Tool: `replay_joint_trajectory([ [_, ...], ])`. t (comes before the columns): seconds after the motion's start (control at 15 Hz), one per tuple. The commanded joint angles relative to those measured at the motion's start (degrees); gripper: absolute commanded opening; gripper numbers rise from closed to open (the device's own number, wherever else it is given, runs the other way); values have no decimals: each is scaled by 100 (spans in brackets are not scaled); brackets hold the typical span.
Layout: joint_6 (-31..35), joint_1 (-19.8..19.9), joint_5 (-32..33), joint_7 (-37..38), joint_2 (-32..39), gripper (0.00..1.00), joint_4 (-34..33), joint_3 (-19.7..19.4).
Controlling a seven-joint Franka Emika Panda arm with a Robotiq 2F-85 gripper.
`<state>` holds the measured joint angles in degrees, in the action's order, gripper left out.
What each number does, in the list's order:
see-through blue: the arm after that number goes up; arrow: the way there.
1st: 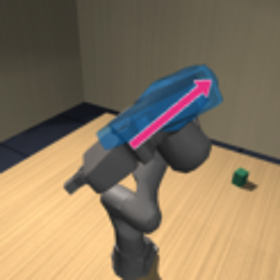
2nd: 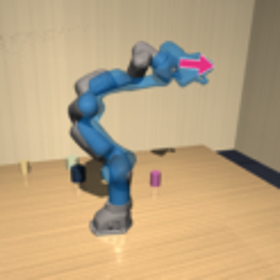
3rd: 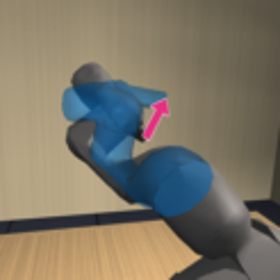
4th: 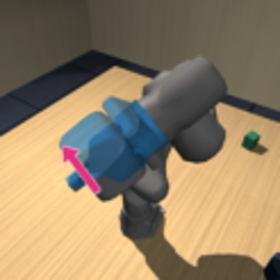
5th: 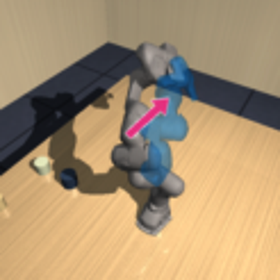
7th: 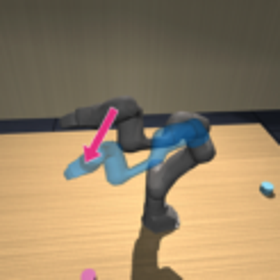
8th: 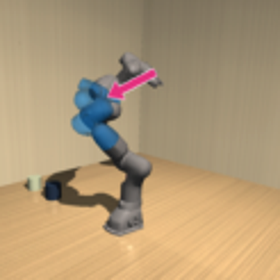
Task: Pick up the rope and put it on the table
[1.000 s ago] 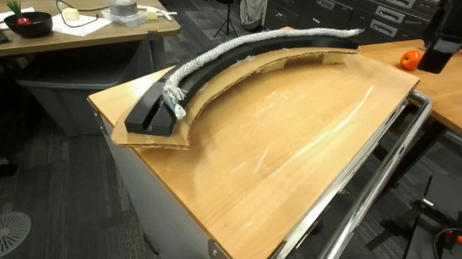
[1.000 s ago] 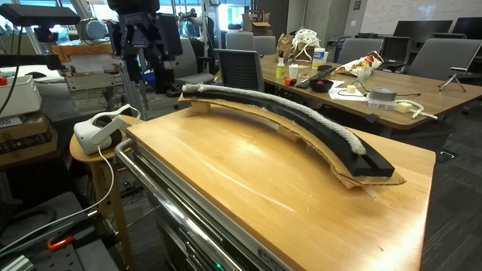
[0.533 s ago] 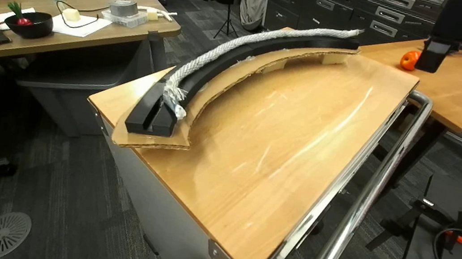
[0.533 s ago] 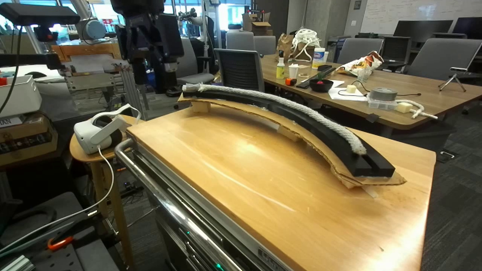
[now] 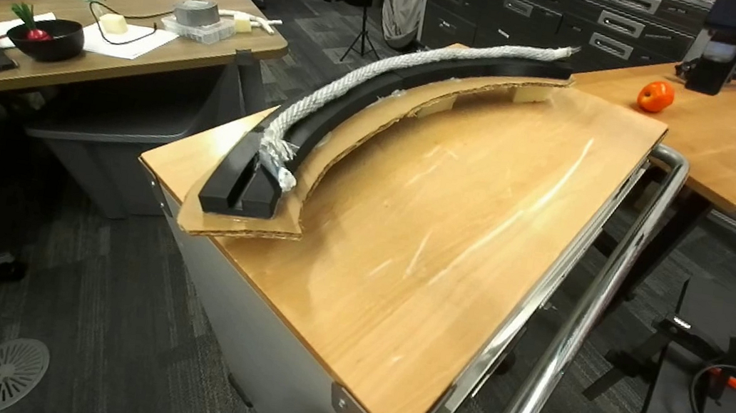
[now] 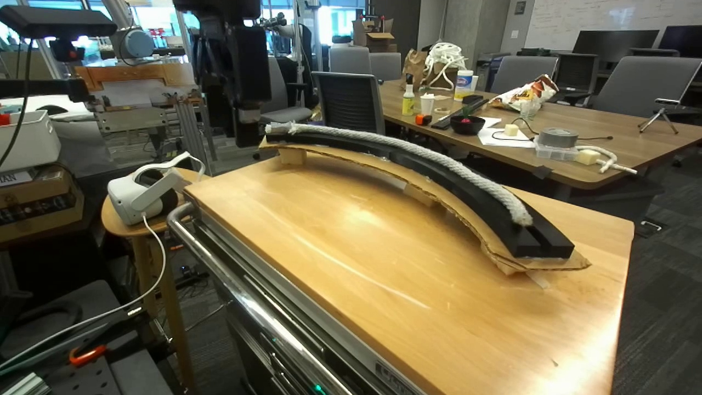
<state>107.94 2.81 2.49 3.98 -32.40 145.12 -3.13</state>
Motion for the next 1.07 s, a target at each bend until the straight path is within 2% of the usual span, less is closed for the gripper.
replay_joint_trajectory([
  [0.0, 322, 211, 50, 723, 82, 100, -1, 268],
  [0.07, 634, 254, 62, 866, 257, 100, -102, 254],
  [0.2, 841, 469, 100, 1259, 578, 100, -361, 179],
  [0.6, 717, 1099, -55, 2069, 1245, 100, -918, -250],
  [0.67, 802, 988, 40, 1746, 1015, 100, -650, -210],
  [0.87, 802, 1100, 35, 1920, 1218, 100, -769, -292],
  [1.0, 881, 992, -102, 2088, 1324, 100, -783, -188],
])
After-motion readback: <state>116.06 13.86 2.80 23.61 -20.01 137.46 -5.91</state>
